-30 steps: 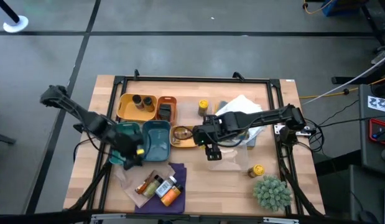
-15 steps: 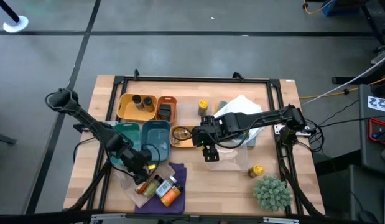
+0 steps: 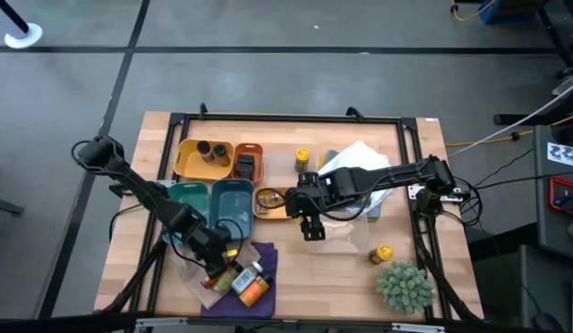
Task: Sort spices by type
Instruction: Put the orange spice bag into the blue bin
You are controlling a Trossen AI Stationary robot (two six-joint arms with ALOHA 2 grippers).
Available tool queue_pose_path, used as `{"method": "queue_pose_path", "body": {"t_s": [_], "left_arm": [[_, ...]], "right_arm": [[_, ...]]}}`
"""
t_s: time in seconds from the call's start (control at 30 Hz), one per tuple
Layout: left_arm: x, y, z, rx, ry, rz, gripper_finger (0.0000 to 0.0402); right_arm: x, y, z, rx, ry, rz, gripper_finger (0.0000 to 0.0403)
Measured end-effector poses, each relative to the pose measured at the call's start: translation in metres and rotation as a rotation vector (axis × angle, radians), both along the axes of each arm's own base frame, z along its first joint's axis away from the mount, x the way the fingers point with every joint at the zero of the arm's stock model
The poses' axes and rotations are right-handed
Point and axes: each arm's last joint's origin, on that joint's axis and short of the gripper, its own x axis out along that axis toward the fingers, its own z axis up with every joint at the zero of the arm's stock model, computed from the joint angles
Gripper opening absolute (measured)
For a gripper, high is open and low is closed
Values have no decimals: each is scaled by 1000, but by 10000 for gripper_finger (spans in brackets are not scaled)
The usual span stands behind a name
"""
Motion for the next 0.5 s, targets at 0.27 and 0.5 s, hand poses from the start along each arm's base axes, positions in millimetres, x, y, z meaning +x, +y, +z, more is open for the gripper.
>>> {"method": "queue_pose_path", "body": {"t_s": [0.27, 0.5], "left_arm": [[3, 1, 1, 52, -63, 45, 169], [4, 2, -3, 102, -64, 61, 169]], "right_arm": [[0, 0, 0, 0, 0, 0, 342], [0, 0, 0, 0, 0, 0, 342]]}}
